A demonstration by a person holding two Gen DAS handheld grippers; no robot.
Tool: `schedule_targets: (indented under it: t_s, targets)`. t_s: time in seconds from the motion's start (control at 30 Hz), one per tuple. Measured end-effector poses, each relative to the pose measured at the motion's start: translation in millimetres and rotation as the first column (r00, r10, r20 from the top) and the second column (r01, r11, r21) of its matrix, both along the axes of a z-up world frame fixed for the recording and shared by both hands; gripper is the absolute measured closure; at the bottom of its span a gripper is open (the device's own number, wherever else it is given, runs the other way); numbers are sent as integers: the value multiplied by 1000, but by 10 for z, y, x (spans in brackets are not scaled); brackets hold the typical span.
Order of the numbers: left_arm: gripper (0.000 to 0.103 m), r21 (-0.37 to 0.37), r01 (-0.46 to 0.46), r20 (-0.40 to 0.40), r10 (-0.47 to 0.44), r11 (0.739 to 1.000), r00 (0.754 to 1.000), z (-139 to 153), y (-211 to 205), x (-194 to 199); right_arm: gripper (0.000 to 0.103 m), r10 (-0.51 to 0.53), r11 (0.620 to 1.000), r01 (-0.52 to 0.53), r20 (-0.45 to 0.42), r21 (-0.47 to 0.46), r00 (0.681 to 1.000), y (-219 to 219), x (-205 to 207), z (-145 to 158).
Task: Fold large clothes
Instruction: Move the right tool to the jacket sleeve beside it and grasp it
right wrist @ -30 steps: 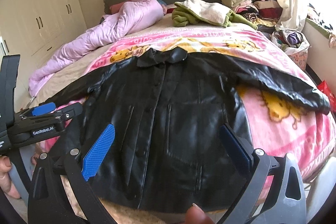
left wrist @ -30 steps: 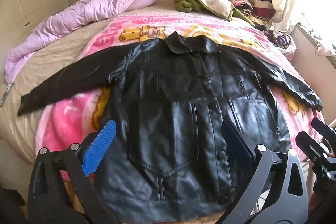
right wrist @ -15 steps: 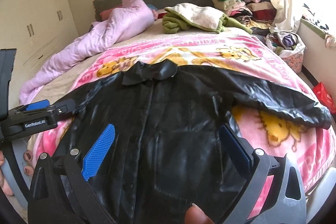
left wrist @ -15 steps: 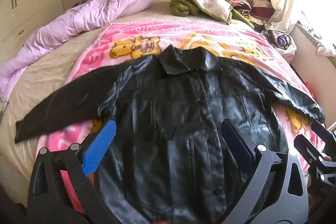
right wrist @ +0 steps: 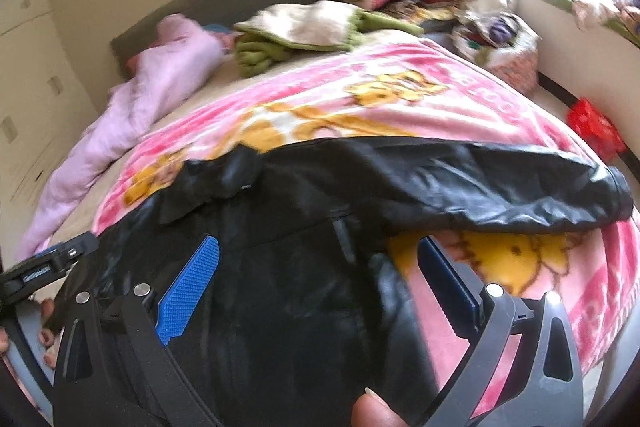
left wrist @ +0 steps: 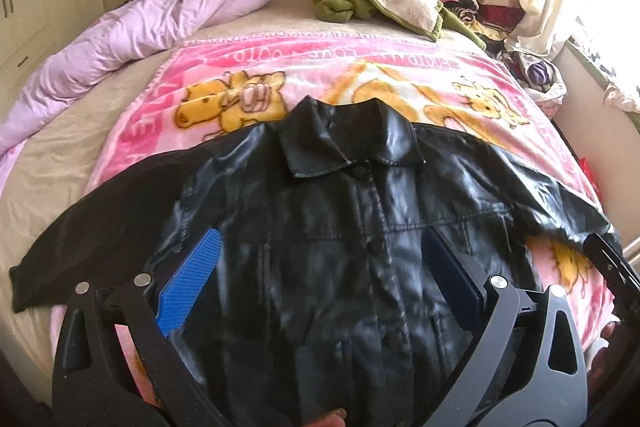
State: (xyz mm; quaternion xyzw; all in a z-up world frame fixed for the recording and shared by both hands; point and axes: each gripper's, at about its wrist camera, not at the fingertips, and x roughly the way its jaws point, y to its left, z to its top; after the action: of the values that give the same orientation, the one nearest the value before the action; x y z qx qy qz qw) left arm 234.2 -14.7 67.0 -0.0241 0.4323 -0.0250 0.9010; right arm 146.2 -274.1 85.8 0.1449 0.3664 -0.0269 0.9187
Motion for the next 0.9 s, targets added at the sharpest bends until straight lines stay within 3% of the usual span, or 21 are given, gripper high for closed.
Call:
schedule_targets:
  t_s: [0.3,0.5,0.63,0.7,0.9]
  targets:
    - [9,-23,62,-15,-62,998,998,-234,-224,375,4,-219,971,224,-69,81,973,-736,244,-301]
    - [9,-21,89,-32,-90,996,995,-427,-350,590,4,-394,899,407,-110,161,913,-1304,226,-485]
    - [9,11,77,-74,-76,997,994,-601,-390,732,4,-544,806,564,-152,178,825,-1697,131,-664]
    - [9,5,79,-85,-78,997,993,-672,-392,777,4,-625,747,646,-167,156,763,-1914,75,-755]
    - [9,4,68,-98,-67,998,993,-851,-382,936,4,-757,570,793,-239,215,608,-2429,-101,-1062]
